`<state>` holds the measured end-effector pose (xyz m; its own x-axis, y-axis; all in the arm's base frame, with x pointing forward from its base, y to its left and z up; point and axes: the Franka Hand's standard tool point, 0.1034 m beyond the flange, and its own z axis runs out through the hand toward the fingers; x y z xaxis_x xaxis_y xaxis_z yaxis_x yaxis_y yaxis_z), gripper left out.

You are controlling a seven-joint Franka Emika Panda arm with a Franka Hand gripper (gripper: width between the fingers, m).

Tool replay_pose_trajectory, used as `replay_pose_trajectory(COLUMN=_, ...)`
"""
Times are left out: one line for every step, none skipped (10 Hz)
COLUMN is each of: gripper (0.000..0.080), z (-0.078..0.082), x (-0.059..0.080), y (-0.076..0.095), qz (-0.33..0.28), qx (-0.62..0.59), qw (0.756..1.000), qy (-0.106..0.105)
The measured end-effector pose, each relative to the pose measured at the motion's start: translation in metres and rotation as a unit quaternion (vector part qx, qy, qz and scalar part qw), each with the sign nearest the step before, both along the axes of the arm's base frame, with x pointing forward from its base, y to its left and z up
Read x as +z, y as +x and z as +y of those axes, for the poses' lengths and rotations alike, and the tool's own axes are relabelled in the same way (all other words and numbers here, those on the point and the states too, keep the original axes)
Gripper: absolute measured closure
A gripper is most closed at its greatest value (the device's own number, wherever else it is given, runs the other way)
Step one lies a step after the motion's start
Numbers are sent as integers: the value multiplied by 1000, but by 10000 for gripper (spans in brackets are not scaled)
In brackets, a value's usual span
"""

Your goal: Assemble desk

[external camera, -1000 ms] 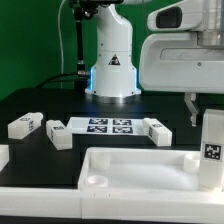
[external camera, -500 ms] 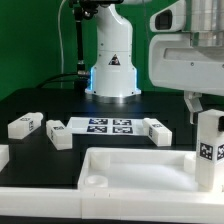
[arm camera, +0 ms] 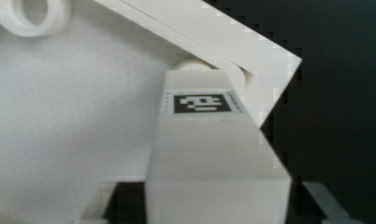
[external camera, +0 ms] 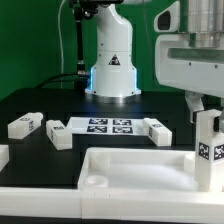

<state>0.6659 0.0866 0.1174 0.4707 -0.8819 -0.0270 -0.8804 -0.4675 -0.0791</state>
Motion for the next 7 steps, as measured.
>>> replay_pose_trajectory(gripper=311, z=0, x=-1, y=-2, qz=4, qx=16, qw=1000, qy=-1)
replay_pose_trajectory(gripper=196, z=2, x=-1, y=-5, qz=11, qx=42, qw=999, qy=-2)
replay_pose_trajectory(gripper=196, z=5, x=0, y=-7, qz=18, qx=114, qw=993, qy=-11)
replay_pose_trajectory(gripper=159, z=7, x=1, y=-7, qz=14, qx=169, qw=985, qy=-12)
replay_pose_trajectory(gripper=159, z=6, x=1, y=-7, qz=12, qx=201, qw=979, qy=-13)
replay_pose_trajectory(gripper=151, z=6, x=1, y=-7, qz=10, qx=237, qw=971, qy=-14)
replay_pose_trajectory(gripper=151, z=6, x=1, y=-7, qz=8, qx=266, qw=964, qy=-15)
